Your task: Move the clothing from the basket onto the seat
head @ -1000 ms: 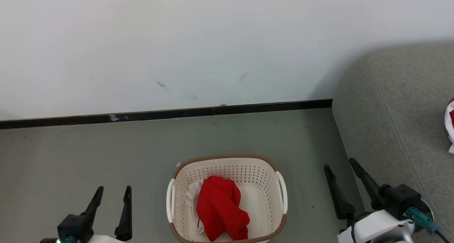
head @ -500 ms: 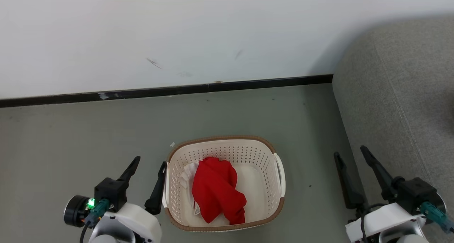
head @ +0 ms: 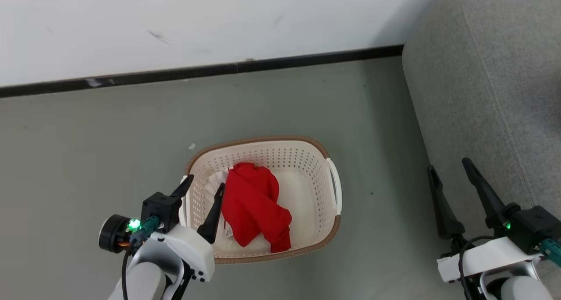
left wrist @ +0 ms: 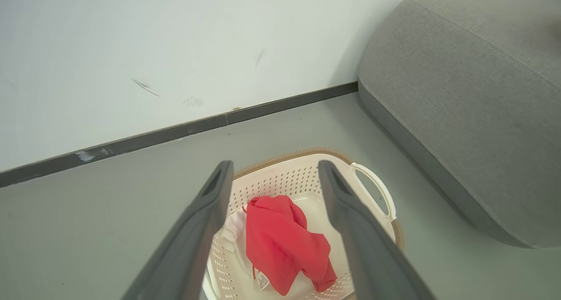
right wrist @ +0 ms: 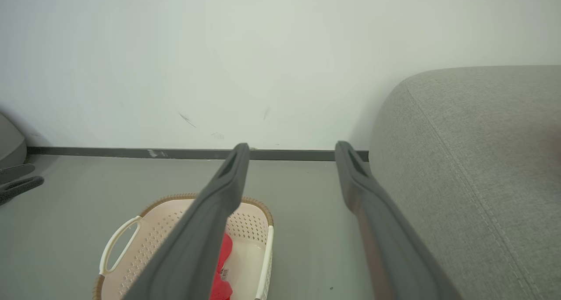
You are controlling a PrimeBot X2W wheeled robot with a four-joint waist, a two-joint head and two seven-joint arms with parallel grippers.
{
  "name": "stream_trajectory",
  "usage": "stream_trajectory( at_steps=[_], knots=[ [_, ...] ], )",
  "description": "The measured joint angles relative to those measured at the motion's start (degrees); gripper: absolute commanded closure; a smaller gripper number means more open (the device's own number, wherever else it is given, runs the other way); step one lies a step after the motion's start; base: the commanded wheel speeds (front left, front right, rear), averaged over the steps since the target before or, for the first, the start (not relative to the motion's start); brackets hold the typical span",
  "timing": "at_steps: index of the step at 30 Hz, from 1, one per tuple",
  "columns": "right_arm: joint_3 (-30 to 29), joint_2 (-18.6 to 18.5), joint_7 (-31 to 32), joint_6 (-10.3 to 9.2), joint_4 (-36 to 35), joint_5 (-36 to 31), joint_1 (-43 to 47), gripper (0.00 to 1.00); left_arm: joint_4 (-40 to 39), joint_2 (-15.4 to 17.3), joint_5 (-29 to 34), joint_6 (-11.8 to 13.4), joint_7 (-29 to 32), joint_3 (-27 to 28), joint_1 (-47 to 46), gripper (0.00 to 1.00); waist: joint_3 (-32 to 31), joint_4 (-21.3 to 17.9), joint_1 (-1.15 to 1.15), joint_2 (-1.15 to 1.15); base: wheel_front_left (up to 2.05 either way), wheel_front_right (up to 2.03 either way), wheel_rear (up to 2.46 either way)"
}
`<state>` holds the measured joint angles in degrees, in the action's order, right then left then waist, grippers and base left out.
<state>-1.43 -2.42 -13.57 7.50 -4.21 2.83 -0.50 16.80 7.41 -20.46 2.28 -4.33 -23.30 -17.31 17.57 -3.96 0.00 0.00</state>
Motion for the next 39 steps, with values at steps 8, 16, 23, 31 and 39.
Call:
stream_trajectory(
  at_steps=[8,16,23,31,39],
  knots=[
    [-0.7,0.0,0.0,0.00,-1.5,0.0,-1.9,0.00,4.7,0.0,1.4,-0.3,0.6,0.0,-3.4,0.00,4.9,-2.4,0.00,0.00,0.00,0.00,0.00],
    [-0.2,0.0,-0.1,0.00,-2.3,1.4,-4.3,0.00,9.1,-0.1,1.9,-0.1,0.6,0.6,-6.6,0.00,9.5,-5.0,0.00,0.00,0.00,0.00,0.00],
    [0.4,0.0,-0.2,0.00,-2.3,2.2,-6.4,0.00,11.8,0.0,1.9,0.4,0.5,1.5,-8.6,0.00,12.8,-7.1,0.00,0.00,0.00,0.00,0.00],
    [1.5,0.0,-0.4,0.00,-2.1,3.8,-8.5,0.00,14.7,0.3,2.4,0.6,-0.1,1.8,-10.9,0.00,16.9,-9.8,0.00,0.00,0.00,0.00,0.00],
    [3.4,0.1,-0.6,0.00,-1.2,5.0,-11.4,0.00,17.7,0.7,3.3,0.7,-0.8,1.6,-13.7,0.00,21.3,-12.4,0.00,0.00,0.00,0.00,0.00]
  ],
)
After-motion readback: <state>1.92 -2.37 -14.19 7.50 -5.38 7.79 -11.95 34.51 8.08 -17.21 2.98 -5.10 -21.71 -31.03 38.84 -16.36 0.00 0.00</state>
